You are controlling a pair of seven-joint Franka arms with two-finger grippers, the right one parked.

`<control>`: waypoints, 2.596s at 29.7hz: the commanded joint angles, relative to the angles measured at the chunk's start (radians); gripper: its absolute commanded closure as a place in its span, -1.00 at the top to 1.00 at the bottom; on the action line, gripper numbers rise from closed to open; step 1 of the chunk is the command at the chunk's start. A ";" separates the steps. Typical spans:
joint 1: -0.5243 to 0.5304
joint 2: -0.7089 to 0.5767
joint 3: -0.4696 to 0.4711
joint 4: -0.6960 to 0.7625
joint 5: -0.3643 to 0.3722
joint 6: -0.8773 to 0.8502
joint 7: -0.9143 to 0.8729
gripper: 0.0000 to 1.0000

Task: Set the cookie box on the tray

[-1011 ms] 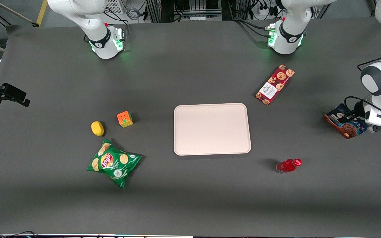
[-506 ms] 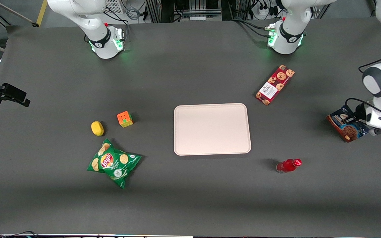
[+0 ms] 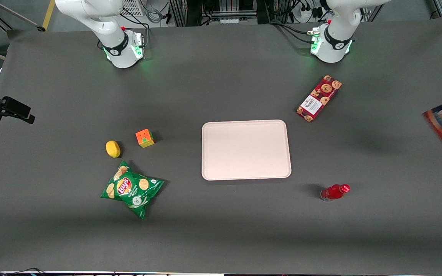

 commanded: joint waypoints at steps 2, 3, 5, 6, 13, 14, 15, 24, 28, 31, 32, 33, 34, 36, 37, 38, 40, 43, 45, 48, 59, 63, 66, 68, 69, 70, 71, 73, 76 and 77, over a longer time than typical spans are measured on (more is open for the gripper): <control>-0.007 0.035 0.002 0.130 0.016 -0.112 0.016 -1.00; -0.009 0.035 0.000 0.130 0.016 -0.112 0.016 -1.00; -0.011 0.035 -0.004 0.131 0.013 -0.114 0.014 -1.00; -0.012 0.033 -0.016 0.131 0.013 -0.115 0.007 -1.00; -0.024 -0.011 -0.171 0.124 0.006 -0.180 -0.181 -1.00; -0.024 -0.016 -0.202 0.124 0.007 -0.188 -0.223 -1.00; -0.024 -0.019 -0.233 0.124 0.007 -0.195 -0.255 -1.00; -0.027 -0.036 -0.472 0.119 -0.042 -0.172 -0.550 -1.00; -0.029 -0.033 -0.587 0.108 -0.041 -0.139 -0.618 -1.00; -0.038 -0.024 -0.651 0.098 -0.037 -0.108 -0.621 -1.00; -0.041 -0.022 -0.668 0.093 -0.042 -0.094 -0.621 -1.00; -0.044 -0.018 -0.687 0.079 -0.045 -0.077 -0.619 -1.00; -0.049 -0.013 -0.708 0.064 -0.047 -0.054 -0.619 -1.00; -0.057 -0.011 -0.756 0.006 -0.044 0.018 -0.619 -1.00; -0.058 -0.011 -0.777 -0.025 -0.044 0.060 -0.619 -1.00; -0.060 -0.011 -0.797 -0.059 -0.039 0.109 -0.618 -1.00; -0.063 -0.007 -0.826 -0.119 -0.033 0.202 -0.619 -1.00; -0.064 0.019 -0.845 -0.192 -0.030 0.320 -0.616 -1.00; -0.073 0.041 -0.856 -0.228 -0.011 0.380 -0.618 -1.00; -0.089 0.071 -0.857 -0.283 0.039 0.466 -0.630 -1.00; -0.130 0.222 -0.857 -0.326 0.136 0.605 -0.716 -1.00; -0.135 0.272 -0.857 -0.326 0.202 0.642 -0.743 -1.00; -0.139 0.339 -0.857 -0.337 0.286 0.691 -0.763 -1.00; -0.139 0.346 -0.857 -0.340 0.292 0.694 -0.769 -1.00; -0.139 0.352 -0.857 -0.343 0.298 0.696 -0.771 -1.00; -0.139 0.357 -0.857 -0.347 0.305 0.697 -0.773 -1.00; -0.139 0.358 -0.857 -0.349 0.309 0.696 -0.773 -1.00; -0.138 0.364 -0.857 -0.353 0.312 0.696 -0.771 -1.00; -0.133 0.377 -0.850 -0.355 0.320 0.705 -0.769 -1.00; -0.132 0.384 -0.849 -0.357 0.326 0.711 -0.769 -1.00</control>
